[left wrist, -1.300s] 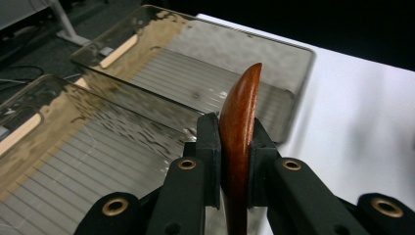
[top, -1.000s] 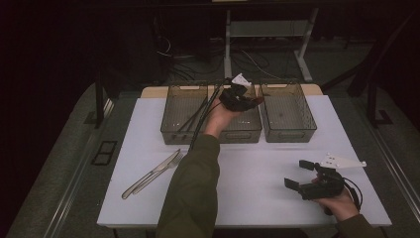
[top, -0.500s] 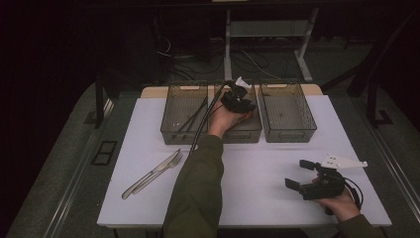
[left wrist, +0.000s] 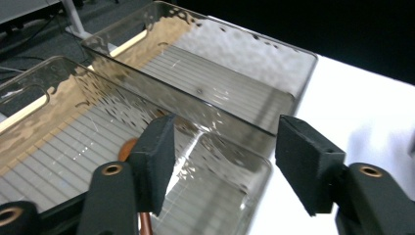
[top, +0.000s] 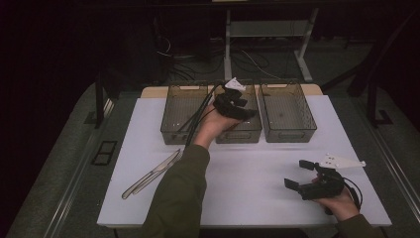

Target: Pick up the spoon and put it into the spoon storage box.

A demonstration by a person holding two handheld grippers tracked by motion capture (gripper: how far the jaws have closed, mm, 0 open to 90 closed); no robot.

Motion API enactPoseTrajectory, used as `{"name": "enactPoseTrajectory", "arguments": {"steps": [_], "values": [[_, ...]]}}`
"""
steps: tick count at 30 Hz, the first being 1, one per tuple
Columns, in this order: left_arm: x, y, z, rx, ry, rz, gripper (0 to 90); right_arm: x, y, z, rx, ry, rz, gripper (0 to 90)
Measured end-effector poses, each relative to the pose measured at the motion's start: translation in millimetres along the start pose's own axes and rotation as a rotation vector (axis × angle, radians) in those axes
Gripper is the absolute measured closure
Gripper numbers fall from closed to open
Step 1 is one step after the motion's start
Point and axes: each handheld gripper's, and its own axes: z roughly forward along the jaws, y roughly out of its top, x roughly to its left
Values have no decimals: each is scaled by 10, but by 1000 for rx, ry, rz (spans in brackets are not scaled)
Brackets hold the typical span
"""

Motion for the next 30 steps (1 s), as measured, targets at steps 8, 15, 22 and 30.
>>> {"name": "enactPoseTrajectory", "arguments": {"steps": [8,15,22,30], "values": [[-200,-202,-265,-37,-26,-9,292,3,-7,12,11,-4,-4,9],[-304,-407,-459,-56,-15,-12,232,-12,-12,35,30,-15,-13,9],[-411,-615,-647,-75,-5,-6,169,-19,-16,55,35,-15,-18,9],[-515,-857,-809,-94,9,-31,124,-15,-22,71,44,-20,-19,9]]}}
